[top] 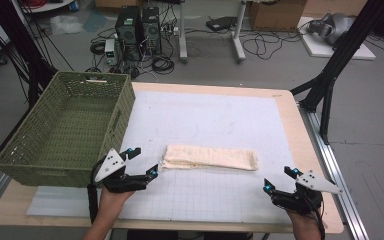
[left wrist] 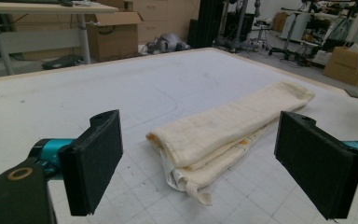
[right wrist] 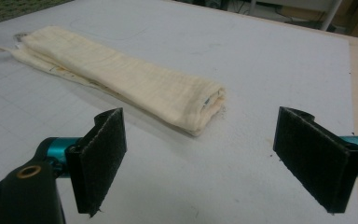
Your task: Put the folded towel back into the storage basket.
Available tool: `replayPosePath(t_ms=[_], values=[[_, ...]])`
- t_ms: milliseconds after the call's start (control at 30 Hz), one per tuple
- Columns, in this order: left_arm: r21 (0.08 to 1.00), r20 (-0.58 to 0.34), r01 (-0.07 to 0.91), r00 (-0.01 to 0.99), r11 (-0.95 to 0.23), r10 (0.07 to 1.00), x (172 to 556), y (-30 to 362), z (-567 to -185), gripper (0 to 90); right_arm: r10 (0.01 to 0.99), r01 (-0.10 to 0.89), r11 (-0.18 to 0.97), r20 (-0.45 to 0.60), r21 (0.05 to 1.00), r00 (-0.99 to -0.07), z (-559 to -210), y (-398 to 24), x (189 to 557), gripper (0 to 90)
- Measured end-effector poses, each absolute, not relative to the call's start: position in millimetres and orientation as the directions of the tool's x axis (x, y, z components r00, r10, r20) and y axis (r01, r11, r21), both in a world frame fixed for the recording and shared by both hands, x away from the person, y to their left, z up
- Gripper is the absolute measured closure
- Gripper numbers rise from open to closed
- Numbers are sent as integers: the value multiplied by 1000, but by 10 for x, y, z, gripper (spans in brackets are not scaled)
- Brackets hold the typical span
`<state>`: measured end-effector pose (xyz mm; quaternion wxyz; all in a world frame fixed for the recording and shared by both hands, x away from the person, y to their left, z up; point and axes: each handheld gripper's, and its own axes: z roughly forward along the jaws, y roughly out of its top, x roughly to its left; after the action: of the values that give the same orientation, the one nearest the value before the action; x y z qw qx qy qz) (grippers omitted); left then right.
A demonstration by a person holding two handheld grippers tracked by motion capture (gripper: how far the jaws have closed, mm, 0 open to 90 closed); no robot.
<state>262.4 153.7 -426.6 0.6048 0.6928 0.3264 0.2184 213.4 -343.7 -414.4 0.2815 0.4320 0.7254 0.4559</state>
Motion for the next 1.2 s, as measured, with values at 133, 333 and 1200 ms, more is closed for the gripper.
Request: replayPosePath(t_ms=[133,333,1200], values=[[980,-94,192,698,-58,710,2633,1522,-4272,156,883,367,211,-15,906,-469,-4148,-3452,2133,157],[978,-99,201,700,-61,707,2646,1495,-4281,156,885,375,201,-4,905,-466,-4165,-3469,2140,157],[947,-174,315,677,-68,715,2935,1402,-4045,154,865,381,225,-4,897,-502,-4111,-3343,2186,160]])
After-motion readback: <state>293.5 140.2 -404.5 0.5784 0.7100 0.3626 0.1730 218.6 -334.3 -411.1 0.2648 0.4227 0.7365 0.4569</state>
